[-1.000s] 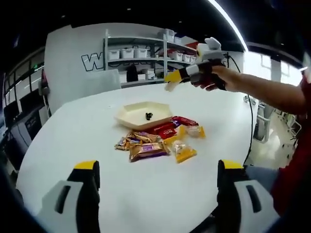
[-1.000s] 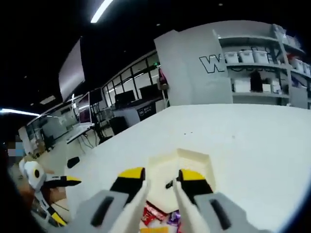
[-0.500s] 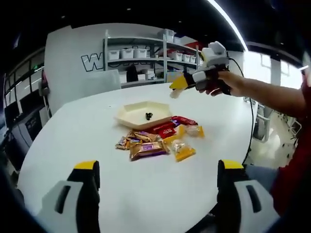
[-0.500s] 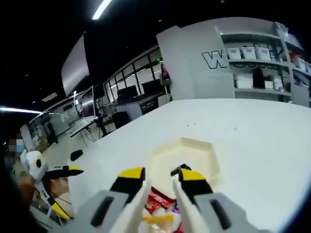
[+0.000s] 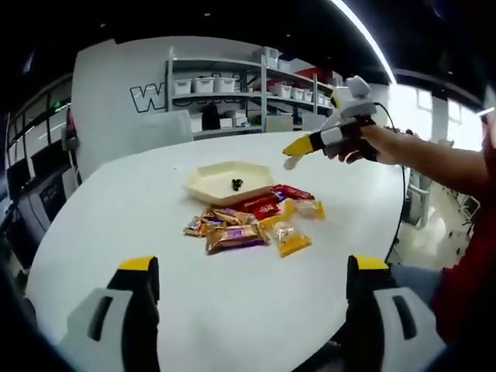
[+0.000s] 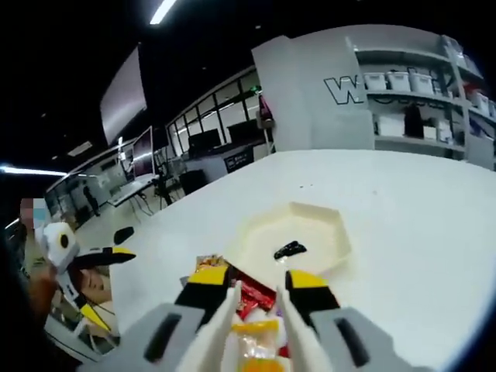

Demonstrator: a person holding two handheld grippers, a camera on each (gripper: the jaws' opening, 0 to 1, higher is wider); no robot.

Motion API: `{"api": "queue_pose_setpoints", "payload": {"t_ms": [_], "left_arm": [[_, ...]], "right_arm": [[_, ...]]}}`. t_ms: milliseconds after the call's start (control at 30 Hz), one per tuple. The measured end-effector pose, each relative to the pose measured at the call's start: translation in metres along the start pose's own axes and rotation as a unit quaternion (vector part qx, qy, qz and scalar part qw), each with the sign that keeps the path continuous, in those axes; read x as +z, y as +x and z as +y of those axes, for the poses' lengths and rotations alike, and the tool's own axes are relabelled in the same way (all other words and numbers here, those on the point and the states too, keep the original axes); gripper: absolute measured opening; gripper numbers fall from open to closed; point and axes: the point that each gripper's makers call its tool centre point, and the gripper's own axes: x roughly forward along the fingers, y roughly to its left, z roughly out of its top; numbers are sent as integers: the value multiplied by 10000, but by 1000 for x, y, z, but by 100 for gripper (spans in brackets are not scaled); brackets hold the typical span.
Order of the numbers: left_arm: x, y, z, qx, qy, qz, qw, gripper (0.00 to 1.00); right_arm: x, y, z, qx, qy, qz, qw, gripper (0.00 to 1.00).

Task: Place the target food into the container with the food tongs after gripping and lifting it, then release it inside without dropping or visibly crushing the food.

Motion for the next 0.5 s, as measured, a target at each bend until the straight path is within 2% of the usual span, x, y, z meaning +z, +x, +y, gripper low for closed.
{"api": "queue_pose_setpoints", "payload": {"t_ms": [500], "left_arm": [[3, 1, 3, 36, -76, -80, 9999, 98]], "right_arm": [[-34, -9, 2, 34, -1, 219, 9998, 23]]}}
